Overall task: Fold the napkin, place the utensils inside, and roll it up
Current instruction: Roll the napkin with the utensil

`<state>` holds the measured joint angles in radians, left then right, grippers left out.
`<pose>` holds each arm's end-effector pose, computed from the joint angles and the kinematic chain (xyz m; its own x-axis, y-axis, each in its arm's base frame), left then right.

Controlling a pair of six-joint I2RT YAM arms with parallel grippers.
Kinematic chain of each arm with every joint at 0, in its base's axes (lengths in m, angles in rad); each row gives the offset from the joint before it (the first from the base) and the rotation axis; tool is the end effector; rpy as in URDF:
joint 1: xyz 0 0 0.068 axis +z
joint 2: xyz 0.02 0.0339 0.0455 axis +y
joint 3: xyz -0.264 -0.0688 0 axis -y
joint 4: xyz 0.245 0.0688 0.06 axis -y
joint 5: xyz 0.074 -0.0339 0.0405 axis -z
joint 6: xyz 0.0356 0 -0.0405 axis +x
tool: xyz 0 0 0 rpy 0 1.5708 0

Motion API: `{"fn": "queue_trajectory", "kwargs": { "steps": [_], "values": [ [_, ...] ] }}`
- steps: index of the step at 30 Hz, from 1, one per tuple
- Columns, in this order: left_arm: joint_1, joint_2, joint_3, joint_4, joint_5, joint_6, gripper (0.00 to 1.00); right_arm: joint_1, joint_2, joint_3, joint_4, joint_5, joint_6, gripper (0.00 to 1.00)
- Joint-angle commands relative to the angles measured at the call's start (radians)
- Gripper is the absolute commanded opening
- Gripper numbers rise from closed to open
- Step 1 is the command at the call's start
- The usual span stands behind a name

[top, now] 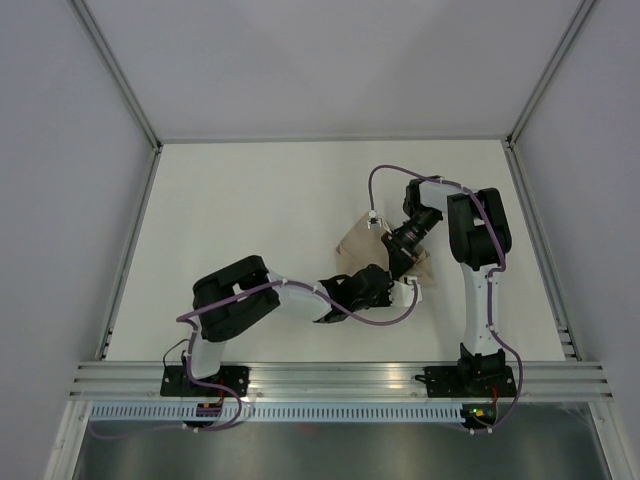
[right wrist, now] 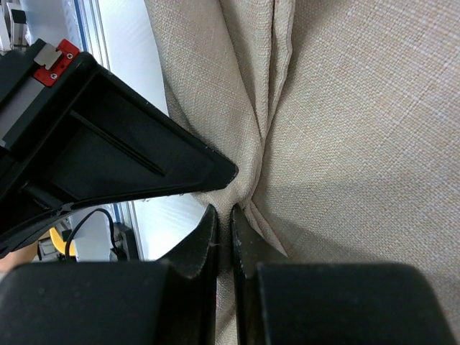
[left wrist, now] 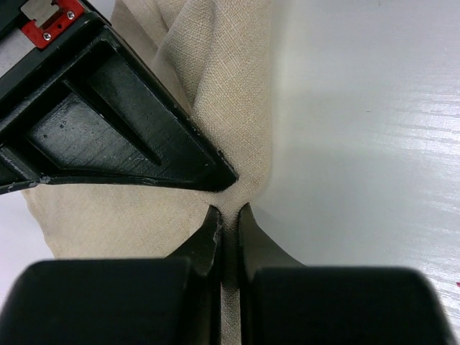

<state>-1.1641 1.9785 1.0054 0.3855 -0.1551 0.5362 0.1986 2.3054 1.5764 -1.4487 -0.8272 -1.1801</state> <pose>0.1645 -0.3680 0.1266 0.2491 0.6977 -0.6717 0.8484 0.1774 0.4988 0.3514 0.0974 0.1104 -0.5637 -0.7519 -0.3418 -0.6387 0.1344 0.7576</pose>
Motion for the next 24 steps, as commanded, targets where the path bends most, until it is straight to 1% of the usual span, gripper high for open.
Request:
{"fn": "queue_trajectory", "kwargs": {
  "steps": [1,4,5,7,8,9,10,14,16,18,20,21,23,24],
  "values": [
    [0.02,0.068,0.018,-0.171,0.114,-0.021,0.02,0.002,0.037,-0.001,0.123,0.096,-0.033,0.01],
    [0.033,0.071,0.048,-0.233,0.176,-0.054,0.02,0.001,0.022,-0.009,0.137,0.089,-0.023,0.11],
    [0.038,0.069,0.055,-0.261,0.192,-0.067,0.02,0.001,0.012,-0.009,0.14,0.086,-0.02,0.18],
    [0.055,0.074,0.078,-0.292,0.239,-0.093,0.02,-0.002,0.003,-0.001,0.143,0.082,-0.013,0.27],
    [0.06,0.074,0.084,-0.304,0.256,-0.1,0.02,-0.002,-0.009,0.002,0.143,0.076,-0.01,0.35],
    [0.064,0.077,0.094,-0.327,0.288,-0.11,0.02,-0.007,-0.015,0.01,0.146,0.07,-0.004,0.39],
    [0.072,0.077,0.098,-0.333,0.301,-0.126,0.02,-0.008,-0.03,0.016,0.149,0.066,0.01,0.46],
    [0.095,0.083,0.116,-0.378,0.368,-0.162,0.02,-0.031,-0.076,0.051,0.154,0.036,0.043,0.54],
    [0.109,0.091,0.133,-0.41,0.405,-0.189,0.02,-0.051,-0.109,0.069,0.185,0.008,0.075,0.56],
    [0.125,0.098,0.148,-0.421,0.459,-0.212,0.02,-0.074,-0.13,0.08,0.214,-0.013,0.143,0.56],
    [0.147,0.102,0.159,-0.442,0.485,-0.24,0.02,-0.093,-0.175,0.073,0.307,-0.018,0.207,0.57],
    [0.159,0.103,0.167,-0.448,0.503,-0.255,0.02,-0.109,-0.19,0.06,0.388,-0.016,0.291,0.57],
    [0.173,0.108,0.18,-0.459,0.541,-0.271,0.02,-0.129,-0.234,0.047,0.474,-0.007,0.376,0.58],
    [0.185,0.114,0.186,-0.47,0.549,-0.283,0.02,-0.145,-0.266,0.025,0.567,0.019,0.461,0.58]
  ]
}}
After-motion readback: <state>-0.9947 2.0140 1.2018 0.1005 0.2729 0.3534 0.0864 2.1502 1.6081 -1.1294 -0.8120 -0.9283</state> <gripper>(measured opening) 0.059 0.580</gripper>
